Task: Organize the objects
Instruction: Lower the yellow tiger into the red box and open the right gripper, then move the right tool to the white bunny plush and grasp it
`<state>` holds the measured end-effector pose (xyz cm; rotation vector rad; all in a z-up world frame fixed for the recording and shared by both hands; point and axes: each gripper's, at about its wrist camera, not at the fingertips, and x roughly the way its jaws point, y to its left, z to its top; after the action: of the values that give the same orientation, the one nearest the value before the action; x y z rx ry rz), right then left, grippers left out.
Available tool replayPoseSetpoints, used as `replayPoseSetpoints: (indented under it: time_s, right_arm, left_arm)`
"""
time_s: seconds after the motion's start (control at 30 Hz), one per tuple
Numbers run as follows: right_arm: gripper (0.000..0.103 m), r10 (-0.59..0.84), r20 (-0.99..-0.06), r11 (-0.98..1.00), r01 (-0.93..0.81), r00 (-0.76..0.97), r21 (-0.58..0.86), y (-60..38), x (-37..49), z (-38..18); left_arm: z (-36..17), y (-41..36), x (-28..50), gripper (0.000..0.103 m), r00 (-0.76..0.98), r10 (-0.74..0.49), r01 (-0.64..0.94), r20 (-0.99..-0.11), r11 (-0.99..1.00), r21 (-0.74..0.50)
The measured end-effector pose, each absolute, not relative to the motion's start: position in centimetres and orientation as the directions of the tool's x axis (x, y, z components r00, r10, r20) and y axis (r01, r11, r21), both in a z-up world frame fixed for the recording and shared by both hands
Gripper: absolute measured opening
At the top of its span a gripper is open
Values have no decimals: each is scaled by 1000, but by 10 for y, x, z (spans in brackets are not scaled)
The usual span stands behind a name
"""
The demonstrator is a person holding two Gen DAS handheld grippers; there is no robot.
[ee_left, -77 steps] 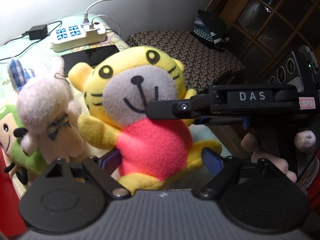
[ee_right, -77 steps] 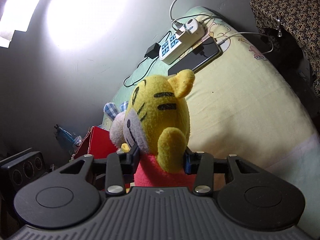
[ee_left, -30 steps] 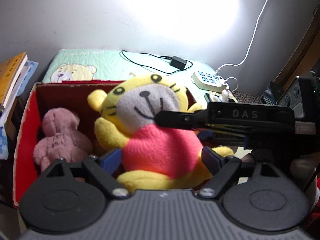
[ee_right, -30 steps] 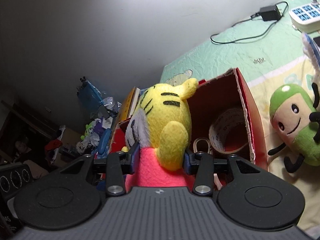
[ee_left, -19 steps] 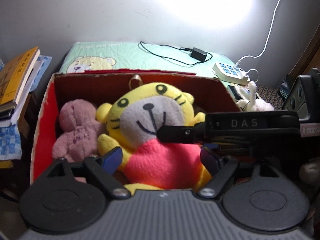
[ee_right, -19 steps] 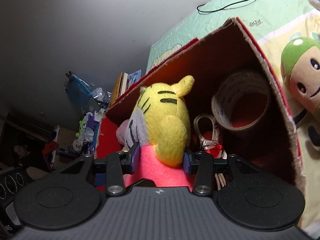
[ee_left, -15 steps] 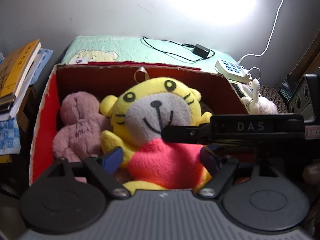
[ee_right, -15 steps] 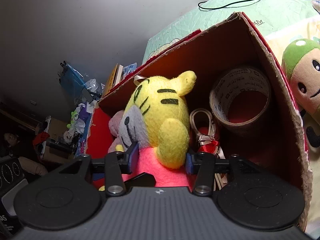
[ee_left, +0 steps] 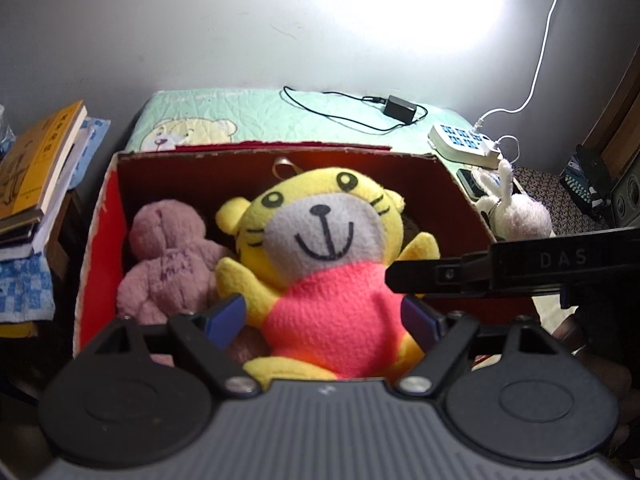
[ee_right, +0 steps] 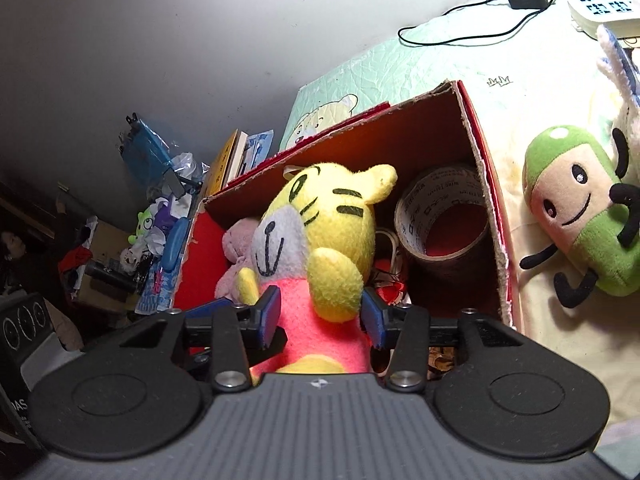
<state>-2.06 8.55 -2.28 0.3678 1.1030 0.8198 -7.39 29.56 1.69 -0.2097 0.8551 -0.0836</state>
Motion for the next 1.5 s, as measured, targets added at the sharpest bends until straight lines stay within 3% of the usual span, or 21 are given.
replayPoseSetpoints:
  time_s: [0.07, 0.57, 0.83, 1.23, 1.5]
  right_arm:
    - [33, 737, -647, 663, -389, 194, 639, 88, -19, -27]
    - [42, 776, -573, 623, -460, 262, 633, 43, -34, -4]
    - [41, 763, -554, 638, -525, 333, 564, -9, -43, 1]
    - [44, 629, -576, 776, -467, 522, 424, -99, -31, -7]
    - [44, 599, -612, 799, -341, 515, 495, -158, -17, -24]
  left_arm:
    - [17, 293, -73, 83, 650, -138, -14, -747, 981, -194]
    - [34, 261, -96, 84, 668, -24, -80, -744, 991, -104]
    - [50, 223, -95, 85, 671, 26, -87, -741, 995, -44]
    - [60, 110, -72, 89, 654, -60, 67, -754, 998, -22]
    - [44, 35, -51, 87, 594, -154, 197, -789, 979, -43]
